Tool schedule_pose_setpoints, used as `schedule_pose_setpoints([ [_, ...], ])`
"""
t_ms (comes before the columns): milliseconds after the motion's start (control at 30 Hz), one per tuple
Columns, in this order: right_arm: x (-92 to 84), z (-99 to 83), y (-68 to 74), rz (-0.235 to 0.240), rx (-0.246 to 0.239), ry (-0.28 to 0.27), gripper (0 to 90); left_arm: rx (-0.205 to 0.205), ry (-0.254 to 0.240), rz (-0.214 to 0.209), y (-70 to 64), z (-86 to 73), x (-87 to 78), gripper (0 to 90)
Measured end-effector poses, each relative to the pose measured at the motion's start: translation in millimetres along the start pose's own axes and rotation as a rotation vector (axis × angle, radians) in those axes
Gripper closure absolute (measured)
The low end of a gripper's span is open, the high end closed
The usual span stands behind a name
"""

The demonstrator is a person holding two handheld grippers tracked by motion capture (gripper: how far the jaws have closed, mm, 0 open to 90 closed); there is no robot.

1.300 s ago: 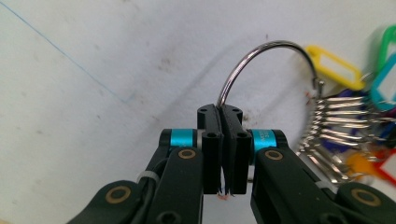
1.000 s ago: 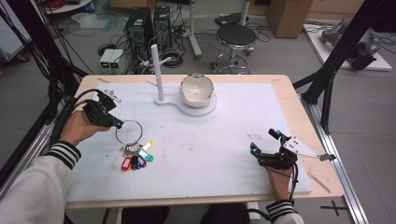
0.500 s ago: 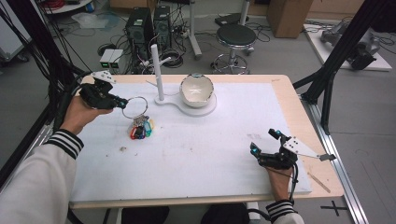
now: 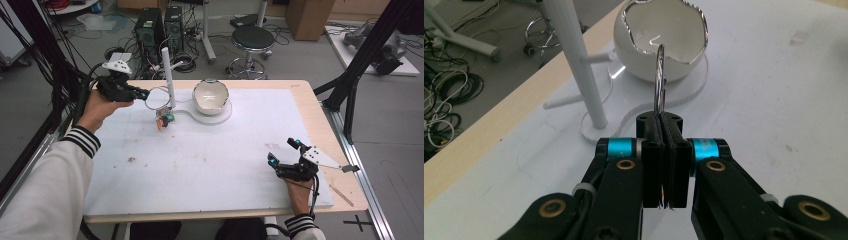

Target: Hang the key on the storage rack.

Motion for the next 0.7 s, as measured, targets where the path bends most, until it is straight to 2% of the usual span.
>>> schedule_pose_setpoints([
  [267, 0.0, 0.0, 0.0, 0.000, 0.000, 0.000, 1.3, -0.022, -0.059, -0.002, 6.6, 13.2, 12.1, 87.6],
  [700, 0.0, 0.0, -0.1, -0.001, 0.000, 0.000, 1.3, -0.110, -0.101, 0.003, 22.2, 10.7, 23.8, 87.7],
])
Point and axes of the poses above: each handheld gripper's, and its own axes: x roughly forward along the jaws, z roughly out of its top, y roughly to its left, the point moved 9 cm from there along x, roughly forward along the jaws, and after that the axes turned 5 degrees about -z, right-handed, at the moved point
